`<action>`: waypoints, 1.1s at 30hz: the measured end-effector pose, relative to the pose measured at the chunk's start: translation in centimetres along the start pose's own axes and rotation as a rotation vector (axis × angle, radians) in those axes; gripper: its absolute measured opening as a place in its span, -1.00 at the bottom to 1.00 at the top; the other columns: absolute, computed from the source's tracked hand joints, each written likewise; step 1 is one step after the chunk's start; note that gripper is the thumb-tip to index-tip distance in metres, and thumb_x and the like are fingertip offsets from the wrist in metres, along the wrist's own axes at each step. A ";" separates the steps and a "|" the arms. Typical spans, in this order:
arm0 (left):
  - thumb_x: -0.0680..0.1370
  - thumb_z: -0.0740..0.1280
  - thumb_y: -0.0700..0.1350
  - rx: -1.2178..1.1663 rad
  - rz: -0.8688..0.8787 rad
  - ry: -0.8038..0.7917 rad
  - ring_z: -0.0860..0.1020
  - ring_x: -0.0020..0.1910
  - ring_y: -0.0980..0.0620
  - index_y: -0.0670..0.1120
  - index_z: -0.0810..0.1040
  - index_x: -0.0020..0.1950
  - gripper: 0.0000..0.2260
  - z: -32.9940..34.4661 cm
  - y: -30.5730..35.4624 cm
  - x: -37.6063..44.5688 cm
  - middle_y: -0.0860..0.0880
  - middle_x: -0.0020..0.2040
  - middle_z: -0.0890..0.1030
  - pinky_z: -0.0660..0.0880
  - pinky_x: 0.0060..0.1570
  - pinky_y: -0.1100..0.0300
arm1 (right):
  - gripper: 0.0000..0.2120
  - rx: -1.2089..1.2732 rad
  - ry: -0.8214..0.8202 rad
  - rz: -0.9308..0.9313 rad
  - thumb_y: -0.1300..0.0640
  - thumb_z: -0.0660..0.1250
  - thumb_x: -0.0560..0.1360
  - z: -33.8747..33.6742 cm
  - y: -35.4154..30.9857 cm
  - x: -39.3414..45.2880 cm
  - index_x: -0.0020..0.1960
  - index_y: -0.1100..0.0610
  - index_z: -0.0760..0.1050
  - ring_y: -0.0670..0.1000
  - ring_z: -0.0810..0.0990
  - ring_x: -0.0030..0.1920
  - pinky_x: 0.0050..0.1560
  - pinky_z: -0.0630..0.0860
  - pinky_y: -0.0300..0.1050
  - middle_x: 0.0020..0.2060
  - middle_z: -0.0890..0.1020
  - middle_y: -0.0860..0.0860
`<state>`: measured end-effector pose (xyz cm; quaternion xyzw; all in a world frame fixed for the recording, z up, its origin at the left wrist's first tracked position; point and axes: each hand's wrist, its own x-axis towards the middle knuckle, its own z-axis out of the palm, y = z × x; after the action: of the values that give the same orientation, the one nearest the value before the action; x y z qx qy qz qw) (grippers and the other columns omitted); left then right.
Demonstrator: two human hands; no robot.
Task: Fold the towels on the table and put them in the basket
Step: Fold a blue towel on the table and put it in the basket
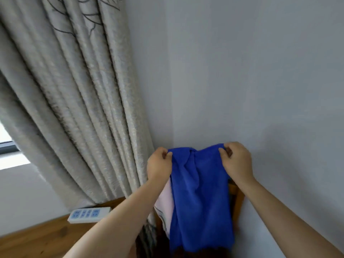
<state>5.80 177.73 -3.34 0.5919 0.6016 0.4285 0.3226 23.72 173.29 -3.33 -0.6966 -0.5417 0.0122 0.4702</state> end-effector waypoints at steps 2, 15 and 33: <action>0.57 0.20 -0.19 -0.026 0.038 0.068 0.46 -0.23 -0.05 -0.08 0.37 -0.31 -0.76 -3.5 1.3 -1.7 -0.03 -0.35 0.46 0.36 -0.27 0.16 | -0.88 0.016 0.045 -0.062 0.31 0.28 0.47 -1.2 -3.9 -1.2 -0.15 0.39 0.51 0.11 0.43 -0.22 -0.18 0.27 -0.19 -0.24 0.54 0.22; 0.61 0.08 -0.18 0.159 0.047 0.261 0.45 -0.01 -0.15 -0.09 0.30 -0.04 -0.95 -31.1 -3.0 -16.0 -0.19 -0.03 0.49 0.29 -0.13 0.14 | -0.85 0.097 -0.023 -0.286 0.30 0.24 0.47 -1.2 -25.0 -17.4 -0.13 0.39 0.52 0.22 0.52 -0.11 -0.22 0.23 -0.14 -0.14 0.60 0.28; 0.59 0.19 -0.02 0.164 -0.842 0.217 0.42 0.07 -0.15 -0.21 0.49 0.12 -0.73 -43.6 -27.5 -28.7 -0.17 0.07 0.46 0.37 0.03 0.09 | -0.83 0.097 -0.821 0.010 0.28 0.27 0.43 17.8 -24.6 -36.1 -0.05 0.33 0.57 0.09 0.51 -0.12 -0.09 0.36 -0.17 -0.21 0.58 0.18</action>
<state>-42.63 145.44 -12.92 0.2702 0.8527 0.2703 0.3560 -18.77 156.35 -14.60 -0.6134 -0.6798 0.3169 0.2474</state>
